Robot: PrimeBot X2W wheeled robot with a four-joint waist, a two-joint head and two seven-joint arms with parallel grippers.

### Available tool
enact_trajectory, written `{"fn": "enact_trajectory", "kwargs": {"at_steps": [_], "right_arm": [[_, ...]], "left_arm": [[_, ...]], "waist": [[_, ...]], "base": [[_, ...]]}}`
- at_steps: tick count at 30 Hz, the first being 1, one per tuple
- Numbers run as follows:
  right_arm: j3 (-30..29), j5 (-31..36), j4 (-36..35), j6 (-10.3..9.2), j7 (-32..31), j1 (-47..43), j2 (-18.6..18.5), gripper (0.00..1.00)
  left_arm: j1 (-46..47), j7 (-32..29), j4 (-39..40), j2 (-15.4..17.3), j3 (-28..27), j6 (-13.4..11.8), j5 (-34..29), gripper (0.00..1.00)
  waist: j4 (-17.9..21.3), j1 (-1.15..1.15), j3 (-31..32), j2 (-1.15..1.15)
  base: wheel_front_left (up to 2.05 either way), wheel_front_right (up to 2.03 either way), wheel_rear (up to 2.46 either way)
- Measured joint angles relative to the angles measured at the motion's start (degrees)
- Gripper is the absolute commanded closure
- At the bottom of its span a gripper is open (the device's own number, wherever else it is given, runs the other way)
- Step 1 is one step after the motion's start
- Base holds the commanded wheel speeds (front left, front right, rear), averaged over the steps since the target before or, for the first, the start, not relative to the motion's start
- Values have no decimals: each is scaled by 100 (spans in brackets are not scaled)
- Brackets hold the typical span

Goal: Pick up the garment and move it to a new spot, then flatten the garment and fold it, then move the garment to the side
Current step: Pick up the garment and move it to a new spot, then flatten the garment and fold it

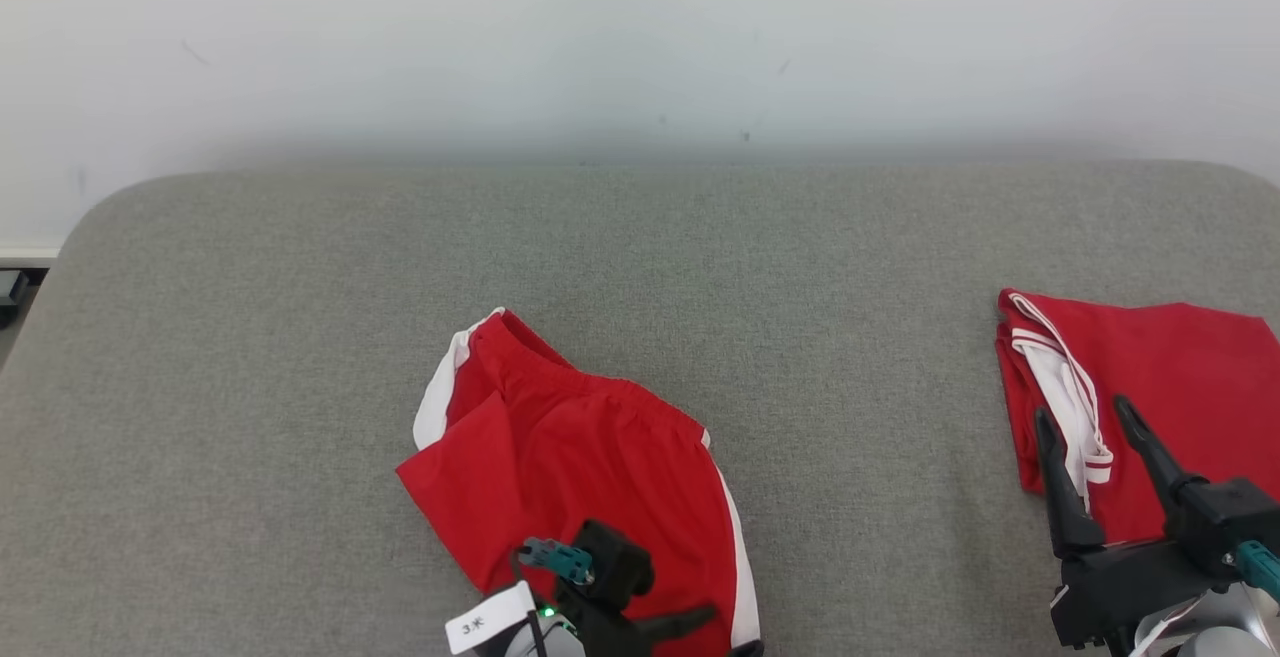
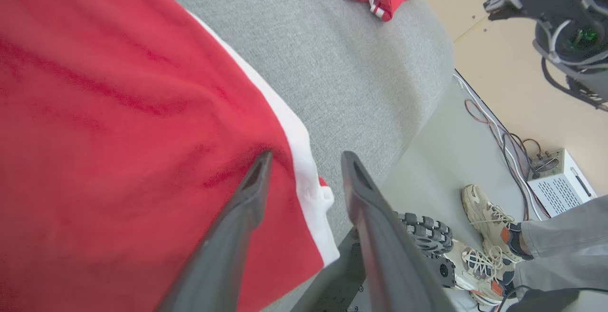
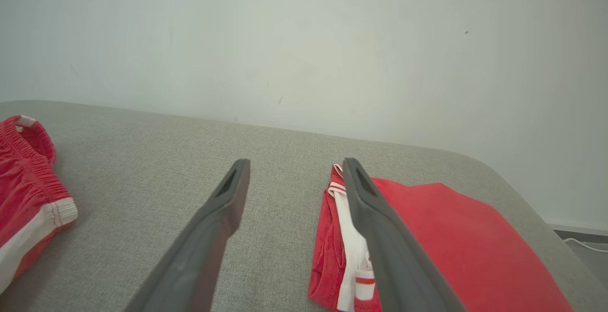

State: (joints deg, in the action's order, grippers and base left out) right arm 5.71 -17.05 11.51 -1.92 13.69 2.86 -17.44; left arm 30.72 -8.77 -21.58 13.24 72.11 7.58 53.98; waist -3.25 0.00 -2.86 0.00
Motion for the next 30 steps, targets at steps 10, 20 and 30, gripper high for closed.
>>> {"fn": "enact_trajectory", "kwargs": {"at_steps": [10,20,30], "right_arm": [[-34,-60,168,55,44,-244,24,0],[-25,-82,168,143,49,-249,70,0],[118,-83,205,253,51,-117,80,0]], "left_arm": [[15,780,265,493,-812,-286,25,0],[-26,1043,-405,1210,-1145,-766,-135,0],[-235,1167,-1220,1000,-1455,-713,475,0]], "waist": [[-137,0,299,0],[-214,0,390,0],[-169,0,348,0]], "base": [[0,0,0],[0,0,0],[0,0,0]]}}
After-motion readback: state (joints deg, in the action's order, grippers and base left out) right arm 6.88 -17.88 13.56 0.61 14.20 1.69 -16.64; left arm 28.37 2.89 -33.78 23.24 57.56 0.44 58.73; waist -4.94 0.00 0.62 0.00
